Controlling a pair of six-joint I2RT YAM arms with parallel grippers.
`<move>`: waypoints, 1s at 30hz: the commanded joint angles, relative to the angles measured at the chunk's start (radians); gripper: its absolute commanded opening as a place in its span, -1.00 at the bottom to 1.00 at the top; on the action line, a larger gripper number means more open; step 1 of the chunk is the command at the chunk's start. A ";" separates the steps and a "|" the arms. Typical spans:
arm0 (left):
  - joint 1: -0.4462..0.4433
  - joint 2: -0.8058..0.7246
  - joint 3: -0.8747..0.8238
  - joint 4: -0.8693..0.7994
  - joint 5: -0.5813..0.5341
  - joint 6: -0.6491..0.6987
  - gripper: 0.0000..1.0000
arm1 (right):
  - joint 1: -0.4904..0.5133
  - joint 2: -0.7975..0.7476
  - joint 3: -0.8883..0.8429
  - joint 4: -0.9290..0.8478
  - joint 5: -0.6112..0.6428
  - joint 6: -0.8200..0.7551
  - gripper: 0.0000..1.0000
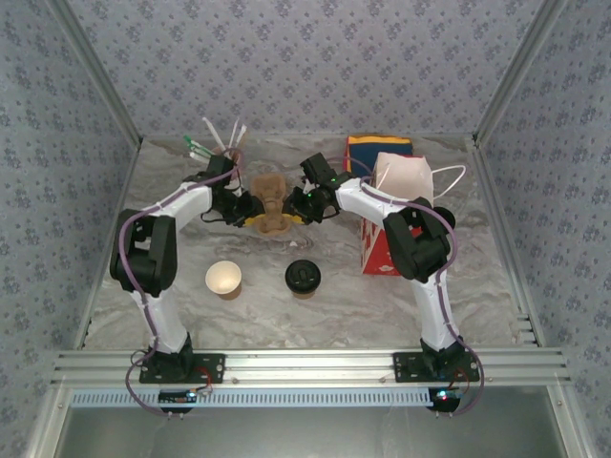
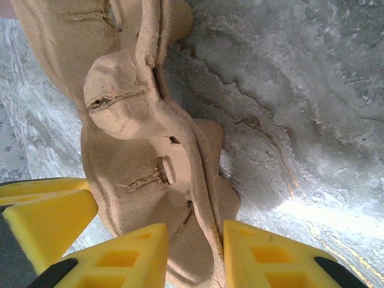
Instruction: Pack the takeout coffee
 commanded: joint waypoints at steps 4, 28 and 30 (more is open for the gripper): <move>0.019 -0.059 -0.035 0.103 0.139 -0.065 -0.34 | 0.014 -0.002 0.014 -0.013 -0.014 -0.013 -0.39; 0.056 -0.053 -0.088 0.203 0.283 -0.144 -0.18 | 0.010 -0.009 0.033 -0.037 -0.003 -0.031 -0.38; 0.056 -0.054 -0.096 0.229 0.306 -0.160 -0.15 | 0.011 -0.006 0.030 -0.038 -0.004 -0.030 -0.38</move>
